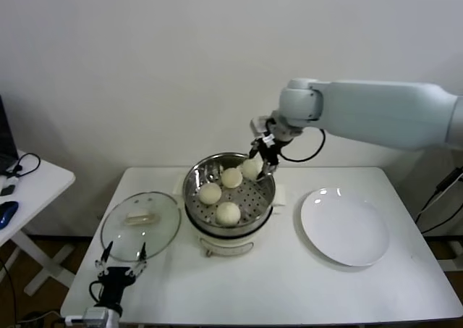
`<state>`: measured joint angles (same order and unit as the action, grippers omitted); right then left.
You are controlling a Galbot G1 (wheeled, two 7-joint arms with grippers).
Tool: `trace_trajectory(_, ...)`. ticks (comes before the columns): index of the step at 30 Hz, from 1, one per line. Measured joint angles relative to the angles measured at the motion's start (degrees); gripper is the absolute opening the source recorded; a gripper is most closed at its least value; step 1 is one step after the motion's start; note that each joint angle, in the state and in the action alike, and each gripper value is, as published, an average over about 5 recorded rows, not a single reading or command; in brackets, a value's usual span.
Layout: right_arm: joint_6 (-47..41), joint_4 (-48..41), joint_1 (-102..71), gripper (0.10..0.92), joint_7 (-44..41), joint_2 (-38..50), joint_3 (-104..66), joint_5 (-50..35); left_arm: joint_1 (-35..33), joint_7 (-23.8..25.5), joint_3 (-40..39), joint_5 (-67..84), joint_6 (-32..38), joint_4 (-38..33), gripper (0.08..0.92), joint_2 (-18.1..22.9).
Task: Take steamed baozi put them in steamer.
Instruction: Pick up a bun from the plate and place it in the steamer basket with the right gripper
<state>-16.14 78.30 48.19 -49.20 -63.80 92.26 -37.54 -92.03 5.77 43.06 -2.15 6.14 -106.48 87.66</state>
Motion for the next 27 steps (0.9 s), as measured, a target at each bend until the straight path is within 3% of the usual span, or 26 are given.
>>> trace_trajectory(23, -0.91, -4.01, -10.32, 0.646, 1.58, -3.78, -2.67, 6.65, 0.14, 0.00, -0.07, 0.15, 0.00, 0.35, 0.823, -0.26)
trace_trajectory(27, -0.80, -4.58, -11.04, 0.694, 1.61, -4.11, -3.02, 7.23, 0.12, 0.00, -0.05, 0.15, 0.03, 0.37, 0.823, -0.27)
